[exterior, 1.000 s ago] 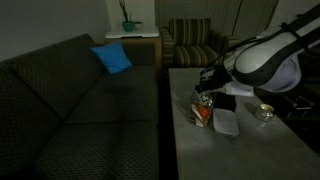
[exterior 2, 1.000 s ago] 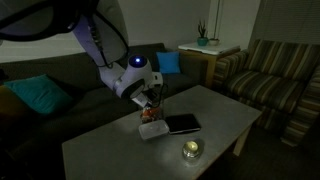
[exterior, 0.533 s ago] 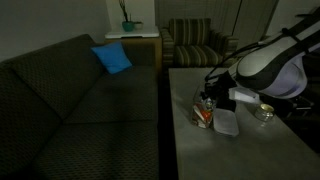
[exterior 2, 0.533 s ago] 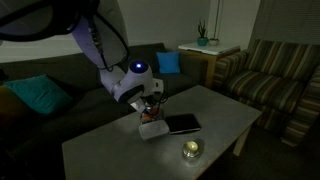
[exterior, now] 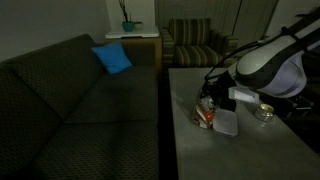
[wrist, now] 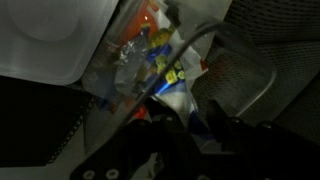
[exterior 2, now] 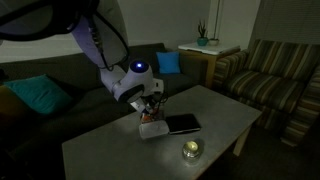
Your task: Press the button on the white lid then put the lid on the table then put the blue wrapper on the table and put it back in the storage container
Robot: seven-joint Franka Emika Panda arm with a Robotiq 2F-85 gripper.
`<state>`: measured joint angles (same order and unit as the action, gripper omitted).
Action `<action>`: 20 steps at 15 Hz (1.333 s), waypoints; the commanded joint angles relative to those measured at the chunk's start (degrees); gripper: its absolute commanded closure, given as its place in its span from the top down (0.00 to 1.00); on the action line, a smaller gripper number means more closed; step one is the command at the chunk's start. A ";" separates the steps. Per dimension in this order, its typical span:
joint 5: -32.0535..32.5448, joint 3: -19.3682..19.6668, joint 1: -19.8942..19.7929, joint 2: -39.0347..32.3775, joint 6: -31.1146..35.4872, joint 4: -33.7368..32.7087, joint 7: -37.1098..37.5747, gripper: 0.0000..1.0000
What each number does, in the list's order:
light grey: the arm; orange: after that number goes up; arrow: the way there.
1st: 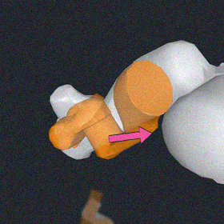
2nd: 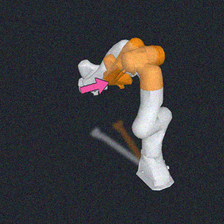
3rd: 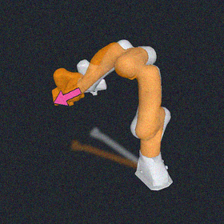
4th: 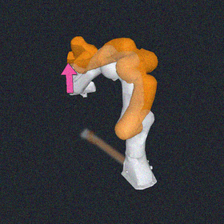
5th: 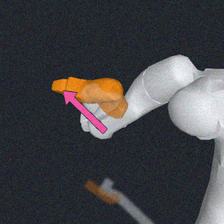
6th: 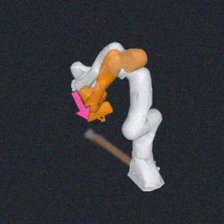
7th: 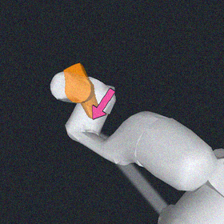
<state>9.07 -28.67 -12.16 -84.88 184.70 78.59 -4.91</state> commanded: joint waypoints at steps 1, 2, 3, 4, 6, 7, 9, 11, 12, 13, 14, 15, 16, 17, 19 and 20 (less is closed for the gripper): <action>-0.42 0.14 0.75 0.08 -2.86 -2.21 -1.89 0.69; -0.37 0.30 1.10 0.26 -3.10 -2.72 -2.24 0.75; -0.50 0.78 1.77 0.46 -3.53 -3.54 -2.37 0.82; -0.58 1.16 2.35 0.52 -3.89 -4.27 -2.61 0.88; -0.88 2.35 3.54 1.49 -4.23 -4.75 -2.64 0.99; -1.01 3.15 4.27 2.04 -4.24 -4.84 -2.48 1.00; -1.05 4.24 5.20 3.15 -4.63 -4.73 -2.35 1.00; -0.95 5.22 6.07 4.42 -5.06 -4.19 -2.40 1.00; -0.77 5.44 6.24 5.07 -5.42 -3.80 -2.71 1.00; -0.55 5.62 6.49 5.48 -5.81 -3.56 -3.06 1.00; -0.57 5.85 6.75 5.94 -6.29 -3.52 -3.25 1.00; -0.40 6.08 6.97 6.40 -6.85 -3.31 -3.78 1.00; -0.28 6.14 7.07 6.71 -7.11 -3.07 -4.40 1.00; 1.14 6.12 6.84 7.25 -7.30 -2.54 -3.67 1.00; 1.70 6.55 7.06 8.10 -7.46 -1.92 -3.67 1.00; 0.26 6.95 7.64 8.21 -7.70 -2.20 -4.90 1.00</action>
<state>10.32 -23.41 -5.13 -79.65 179.01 73.73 -8.19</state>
